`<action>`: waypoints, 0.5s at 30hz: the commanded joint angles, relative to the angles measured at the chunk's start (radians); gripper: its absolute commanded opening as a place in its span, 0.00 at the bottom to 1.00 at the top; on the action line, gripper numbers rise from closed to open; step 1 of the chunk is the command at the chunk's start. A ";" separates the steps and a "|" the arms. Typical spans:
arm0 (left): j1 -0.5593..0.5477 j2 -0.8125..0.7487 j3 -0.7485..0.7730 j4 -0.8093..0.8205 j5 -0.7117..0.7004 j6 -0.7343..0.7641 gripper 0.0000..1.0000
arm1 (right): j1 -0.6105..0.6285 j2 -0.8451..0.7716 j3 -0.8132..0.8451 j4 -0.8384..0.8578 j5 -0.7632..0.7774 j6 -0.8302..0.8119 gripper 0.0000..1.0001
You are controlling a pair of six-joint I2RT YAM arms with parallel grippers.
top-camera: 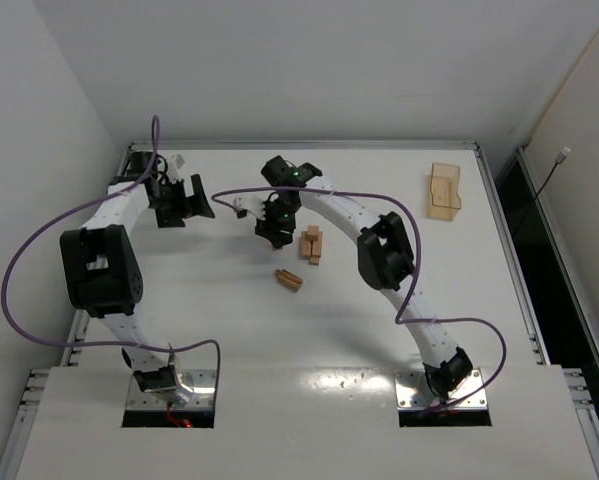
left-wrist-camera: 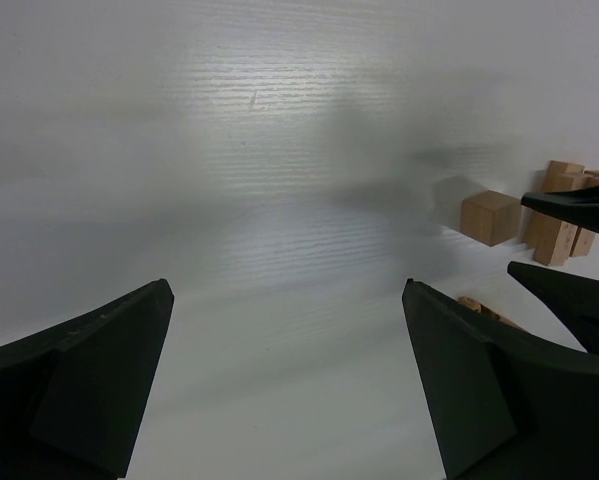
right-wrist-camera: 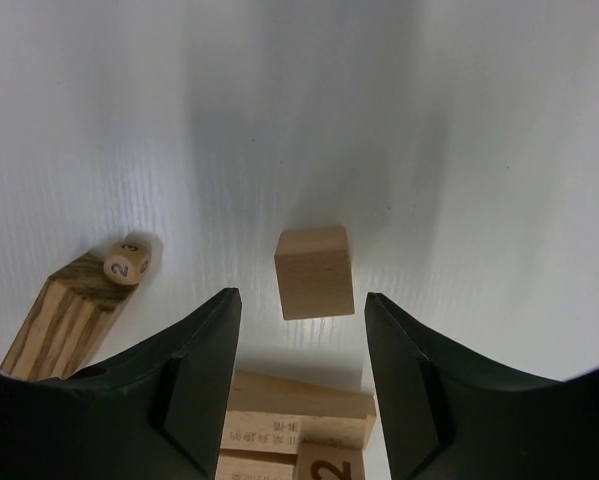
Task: Build the wood block tower
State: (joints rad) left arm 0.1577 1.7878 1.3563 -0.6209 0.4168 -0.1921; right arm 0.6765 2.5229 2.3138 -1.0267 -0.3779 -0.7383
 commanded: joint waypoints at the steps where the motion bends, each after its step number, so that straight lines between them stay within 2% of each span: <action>1: 0.014 -0.001 0.040 0.004 0.027 0.002 0.99 | 0.009 0.022 0.036 0.017 0.011 -0.004 0.49; 8: 0.014 -0.001 0.040 0.004 0.036 0.002 0.99 | 0.020 0.051 0.036 0.017 0.033 -0.013 0.47; 11: 0.023 -0.001 0.030 0.004 0.036 0.002 0.99 | 0.020 0.062 0.036 0.017 0.033 -0.013 0.38; 12: 0.023 -0.001 0.030 0.004 0.036 0.002 0.99 | 0.020 0.062 0.036 0.017 0.043 -0.013 0.32; 15: 0.023 -0.001 0.030 0.004 0.036 0.002 0.99 | 0.020 0.062 0.036 0.017 0.043 -0.013 0.22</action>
State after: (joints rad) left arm 0.1669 1.7878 1.3605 -0.6212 0.4305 -0.1921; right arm 0.6903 2.5698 2.3157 -1.0214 -0.3389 -0.7418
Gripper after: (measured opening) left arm 0.992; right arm 0.301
